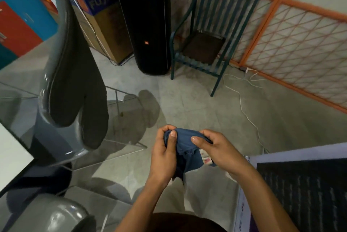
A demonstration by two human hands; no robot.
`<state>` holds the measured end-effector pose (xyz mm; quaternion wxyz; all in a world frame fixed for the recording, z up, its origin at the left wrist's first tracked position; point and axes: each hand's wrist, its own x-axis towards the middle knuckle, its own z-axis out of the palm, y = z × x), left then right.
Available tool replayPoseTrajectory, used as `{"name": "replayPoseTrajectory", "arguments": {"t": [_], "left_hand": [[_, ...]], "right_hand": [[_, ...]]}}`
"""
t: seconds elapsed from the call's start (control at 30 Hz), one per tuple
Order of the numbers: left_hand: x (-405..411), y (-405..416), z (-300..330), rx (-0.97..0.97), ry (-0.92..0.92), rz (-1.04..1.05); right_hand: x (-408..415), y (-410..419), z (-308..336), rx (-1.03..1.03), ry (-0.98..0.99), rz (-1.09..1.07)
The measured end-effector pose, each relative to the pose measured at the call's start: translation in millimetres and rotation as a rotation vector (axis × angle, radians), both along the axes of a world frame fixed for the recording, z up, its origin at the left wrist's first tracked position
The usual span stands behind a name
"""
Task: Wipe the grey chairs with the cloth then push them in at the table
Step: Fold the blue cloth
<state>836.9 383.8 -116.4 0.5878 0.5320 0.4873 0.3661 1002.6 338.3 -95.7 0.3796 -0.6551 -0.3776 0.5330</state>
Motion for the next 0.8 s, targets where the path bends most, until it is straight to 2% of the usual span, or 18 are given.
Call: {"name": "replayPoseTrajectory", "arguments": {"t": [0.17, 0.33, 0.8], "left_hand": [[44, 101, 9, 0.066, 0.023, -0.045], [74, 166, 15, 0.087, 0.048, -0.089], [191, 344, -5, 0.043, 0.103, 0.031]], "right_hand": [[45, 91, 13, 0.016, -0.005, -0.037], [79, 152, 10, 0.019, 0.032, -0.045], [201, 352, -1, -0.006, 0.017, 0.075]]}}
